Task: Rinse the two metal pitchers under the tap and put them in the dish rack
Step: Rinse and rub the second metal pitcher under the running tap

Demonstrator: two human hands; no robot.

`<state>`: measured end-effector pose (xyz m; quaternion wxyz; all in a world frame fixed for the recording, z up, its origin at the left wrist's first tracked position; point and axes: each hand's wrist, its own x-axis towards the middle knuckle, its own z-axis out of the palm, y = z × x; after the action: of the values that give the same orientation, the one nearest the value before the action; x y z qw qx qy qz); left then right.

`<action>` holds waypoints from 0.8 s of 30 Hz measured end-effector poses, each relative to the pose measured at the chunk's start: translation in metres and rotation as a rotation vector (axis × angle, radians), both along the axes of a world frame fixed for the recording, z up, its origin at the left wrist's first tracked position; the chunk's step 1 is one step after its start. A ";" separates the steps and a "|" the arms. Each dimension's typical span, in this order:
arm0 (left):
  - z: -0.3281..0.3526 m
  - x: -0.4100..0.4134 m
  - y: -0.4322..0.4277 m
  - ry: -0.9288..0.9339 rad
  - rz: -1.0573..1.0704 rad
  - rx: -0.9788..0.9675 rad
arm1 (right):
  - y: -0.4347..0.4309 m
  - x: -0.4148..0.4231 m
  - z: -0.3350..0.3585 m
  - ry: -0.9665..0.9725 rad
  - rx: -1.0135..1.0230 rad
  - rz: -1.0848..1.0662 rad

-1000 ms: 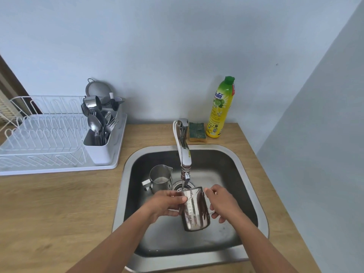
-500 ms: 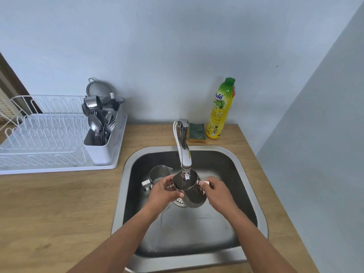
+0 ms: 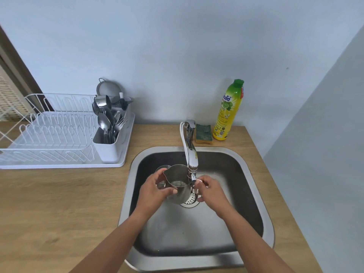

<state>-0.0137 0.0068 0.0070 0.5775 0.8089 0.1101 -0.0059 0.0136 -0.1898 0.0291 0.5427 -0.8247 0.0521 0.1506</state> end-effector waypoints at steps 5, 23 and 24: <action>-0.003 -0.010 0.009 0.037 -0.005 0.087 | 0.002 -0.007 -0.008 0.063 0.025 0.045; -0.011 -0.012 -0.034 0.208 -0.119 -0.049 | -0.056 -0.027 0.010 0.027 -0.235 0.078; -0.009 -0.010 -0.037 0.197 -0.130 -0.041 | -0.057 -0.027 0.011 0.009 -0.222 0.076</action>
<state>-0.0234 -0.0298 -0.0018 0.5786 0.7979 0.1137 -0.1250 -0.0129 -0.2471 0.0405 0.4418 -0.8803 0.0398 0.1680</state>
